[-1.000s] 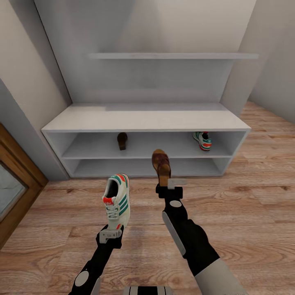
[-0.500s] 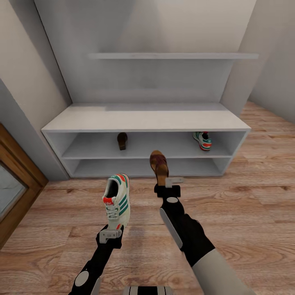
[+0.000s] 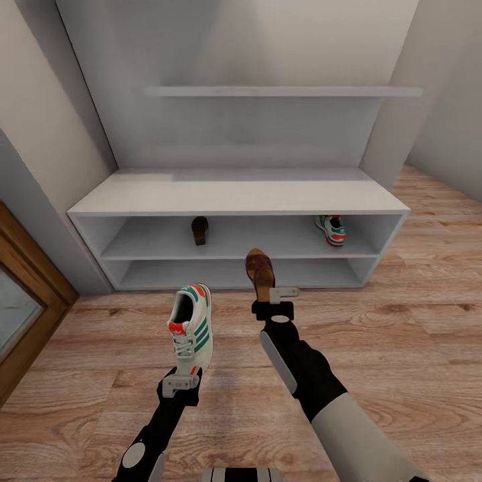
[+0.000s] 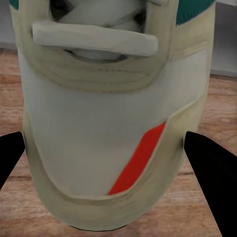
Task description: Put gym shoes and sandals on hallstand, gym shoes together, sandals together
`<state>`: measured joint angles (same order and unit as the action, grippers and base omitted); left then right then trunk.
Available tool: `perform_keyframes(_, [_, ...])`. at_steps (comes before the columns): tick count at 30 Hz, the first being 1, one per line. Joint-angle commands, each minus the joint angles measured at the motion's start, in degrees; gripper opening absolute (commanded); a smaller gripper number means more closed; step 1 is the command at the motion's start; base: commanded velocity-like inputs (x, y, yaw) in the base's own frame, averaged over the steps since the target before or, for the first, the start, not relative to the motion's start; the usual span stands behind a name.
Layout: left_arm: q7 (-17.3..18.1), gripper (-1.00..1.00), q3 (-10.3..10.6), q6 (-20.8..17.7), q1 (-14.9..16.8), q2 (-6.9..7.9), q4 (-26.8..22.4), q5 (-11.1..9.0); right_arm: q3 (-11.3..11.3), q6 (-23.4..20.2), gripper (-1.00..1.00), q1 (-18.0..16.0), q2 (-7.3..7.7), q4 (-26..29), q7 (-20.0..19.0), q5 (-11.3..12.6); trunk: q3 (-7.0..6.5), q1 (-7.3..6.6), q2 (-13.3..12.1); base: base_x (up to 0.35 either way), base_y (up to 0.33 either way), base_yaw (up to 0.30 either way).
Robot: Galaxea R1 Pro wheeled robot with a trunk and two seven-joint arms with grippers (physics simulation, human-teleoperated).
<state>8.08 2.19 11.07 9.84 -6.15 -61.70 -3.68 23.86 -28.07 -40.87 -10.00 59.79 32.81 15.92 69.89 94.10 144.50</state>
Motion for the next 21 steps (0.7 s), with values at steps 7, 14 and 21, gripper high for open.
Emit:
perform_keyframes(7, [0.0,-1.0,0.0,0.0,0.0,0.0,0.0,0.0,0.9,-0.1,-1.0,-0.2,0.0,-0.1,0.7,0.6,0.0,0.0,0.0,0.0,0.0,0.0])
perform_keyframes(14, [0.0,-1.0,0.0,0.0,0.0,0.08,-0.1,0.1,2.1,-0.1,-1.0,-2.6,0.0,-0.6,0.7,3.7,0.0,0.0,0.0,0.0,0.0,0.0])
perform_keyframes(21, [0.0,-1.0,0.2,0.0,0.0,0.03,-0.1,0.1,3.8,0.1,-1.0,-5.3,0.0,-5.2,0.3,7.2,0.0,0.0,0.0,0.0,0.0,0.0])
